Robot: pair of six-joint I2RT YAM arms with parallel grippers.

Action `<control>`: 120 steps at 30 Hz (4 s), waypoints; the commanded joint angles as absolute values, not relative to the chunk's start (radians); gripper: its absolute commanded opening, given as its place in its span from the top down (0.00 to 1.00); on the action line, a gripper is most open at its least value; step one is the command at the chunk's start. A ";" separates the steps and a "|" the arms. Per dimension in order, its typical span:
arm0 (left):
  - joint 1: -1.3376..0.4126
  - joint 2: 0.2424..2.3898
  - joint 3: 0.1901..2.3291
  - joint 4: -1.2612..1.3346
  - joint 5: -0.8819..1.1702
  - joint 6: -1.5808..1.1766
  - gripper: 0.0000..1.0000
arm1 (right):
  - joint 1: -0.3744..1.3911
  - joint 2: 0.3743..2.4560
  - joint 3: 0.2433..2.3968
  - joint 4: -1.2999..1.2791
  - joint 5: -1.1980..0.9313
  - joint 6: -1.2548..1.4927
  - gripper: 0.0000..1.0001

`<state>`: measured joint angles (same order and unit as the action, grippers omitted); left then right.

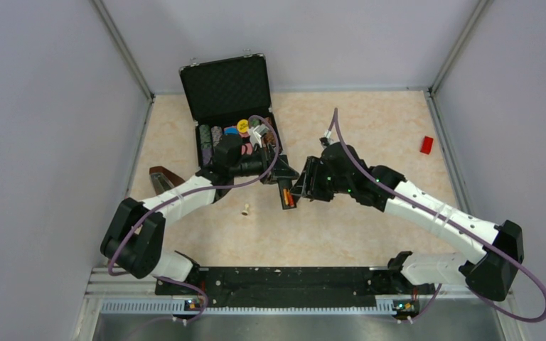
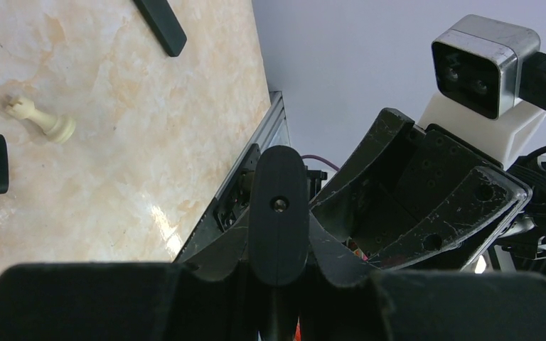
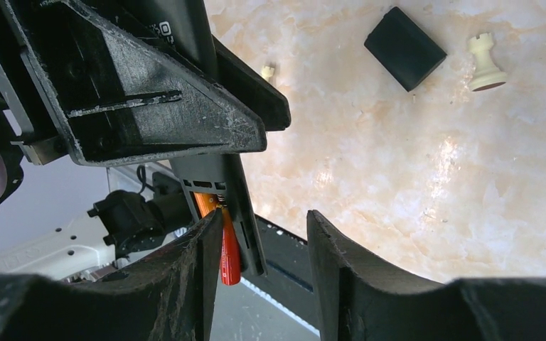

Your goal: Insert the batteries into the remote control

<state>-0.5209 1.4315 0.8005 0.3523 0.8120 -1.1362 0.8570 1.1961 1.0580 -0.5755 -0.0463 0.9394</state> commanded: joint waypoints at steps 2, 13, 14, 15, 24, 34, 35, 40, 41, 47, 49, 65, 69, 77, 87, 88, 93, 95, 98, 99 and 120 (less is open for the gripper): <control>-0.526 1.400 0.846 0.438 0.821 -1.168 1.00 | 0.846 1.195 1.058 -0.561 -0.038 0.942 0.54; -0.525 1.412 0.857 0.449 0.792 -1.229 1.00 | 0.845 1.064 1.093 -0.537 0.052 0.969 0.26; -0.525 1.415 0.855 0.461 0.782 -1.245 1.00 | 0.844 1.048 1.092 -0.530 0.057 0.970 0.25; -0.525 1.418 0.853 0.477 0.779 -1.263 1.00 | 0.845 1.034 1.089 -0.523 0.059 0.972 0.24; -0.526 1.367 0.833 0.534 0.637 -1.458 1.00 | 0.845 0.869 0.907 -0.227 0.007 0.966 0.23; -0.535 1.282 0.826 0.544 0.503 -1.594 1.00 | 0.844 0.809 0.828 -0.072 -0.020 0.953 0.22; -0.537 1.279 0.826 0.560 0.501 -1.606 1.00 | 0.844 0.804 0.822 -0.062 -0.016 0.971 0.22; -0.544 1.260 0.837 0.568 0.478 -1.630 1.00 | 0.844 0.774 0.761 0.065 -0.003 1.074 0.22; -0.547 1.257 0.838 0.567 0.472 -1.633 1.00 | 0.844 0.772 0.754 0.082 -0.003 1.087 0.22; -0.550 1.228 0.837 0.569 0.439 -1.649 1.00 | 0.844 0.772 0.739 0.107 0.023 1.111 0.23; -0.551 1.225 0.839 0.567 0.438 -1.652 1.00 | 0.844 0.769 0.728 0.120 0.027 1.125 0.23; -0.565 1.230 0.832 0.590 0.449 -1.682 1.00 | 0.844 0.765 0.677 0.196 0.049 1.189 0.41; -0.567 1.223 0.824 0.595 0.449 -1.688 1.00 | 0.844 0.764 0.671 0.195 0.054 1.194 0.44; -0.575 1.220 0.825 0.596 0.445 -1.692 1.00 | 0.845 0.778 0.672 0.186 0.046 1.193 0.52; -0.580 1.211 0.831 0.601 0.445 -1.705 1.00 | 0.845 0.809 0.679 0.174 0.044 1.191 0.55; -0.581 1.209 0.832 0.600 0.445 -1.704 1.00 | 0.844 0.812 0.681 0.171 0.045 1.192 0.56; -0.581 1.205 0.829 0.604 0.450 -1.713 1.00 | 0.844 0.825 0.683 0.168 0.046 1.199 0.57; -0.582 1.199 0.827 0.605 0.453 -1.728 1.00 | 0.844 0.830 0.677 0.170 0.045 1.213 0.58; -0.581 1.193 0.831 0.611 0.458 -1.735 1.00 | 0.845 0.836 0.664 0.189 0.037 1.232 0.59; -0.582 1.191 0.833 0.609 0.457 -1.735 1.00 | 0.844 0.839 0.661 0.195 0.034 1.237 0.59; -0.589 1.175 0.879 0.625 0.552 -1.556 1.00 | 0.844 0.927 0.653 0.295 -0.059 1.377 0.75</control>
